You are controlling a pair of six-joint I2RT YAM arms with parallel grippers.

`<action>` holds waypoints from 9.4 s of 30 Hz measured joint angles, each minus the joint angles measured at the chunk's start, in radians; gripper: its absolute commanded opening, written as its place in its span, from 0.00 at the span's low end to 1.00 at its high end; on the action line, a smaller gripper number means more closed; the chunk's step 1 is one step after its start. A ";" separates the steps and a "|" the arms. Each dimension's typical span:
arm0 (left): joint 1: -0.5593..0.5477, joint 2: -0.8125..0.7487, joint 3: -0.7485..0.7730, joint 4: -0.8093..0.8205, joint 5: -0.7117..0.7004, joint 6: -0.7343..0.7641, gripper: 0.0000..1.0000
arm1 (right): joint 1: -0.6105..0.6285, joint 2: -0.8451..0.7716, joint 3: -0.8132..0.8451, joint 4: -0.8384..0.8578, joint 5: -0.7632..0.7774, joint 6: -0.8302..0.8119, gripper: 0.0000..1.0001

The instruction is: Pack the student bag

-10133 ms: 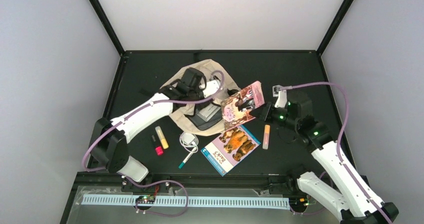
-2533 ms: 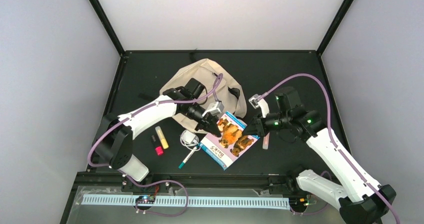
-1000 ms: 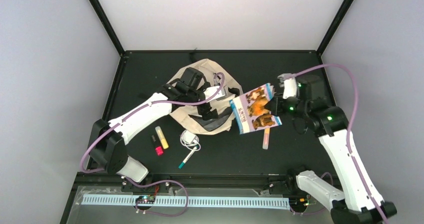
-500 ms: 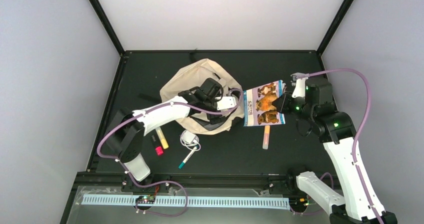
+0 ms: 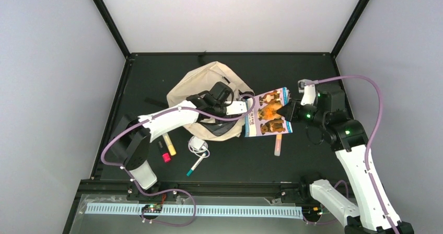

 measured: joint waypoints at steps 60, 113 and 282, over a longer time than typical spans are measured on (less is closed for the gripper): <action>0.196 -0.259 0.117 -0.162 0.269 -0.025 0.02 | 0.557 0.595 -0.278 0.992 0.415 0.638 0.82; 0.211 -0.539 -0.194 -0.481 0.408 0.122 0.99 | 0.483 0.227 -0.272 0.159 0.387 0.161 0.94; 0.299 0.053 0.759 -0.697 0.359 0.162 0.02 | 0.518 0.550 0.084 0.793 0.435 0.056 0.22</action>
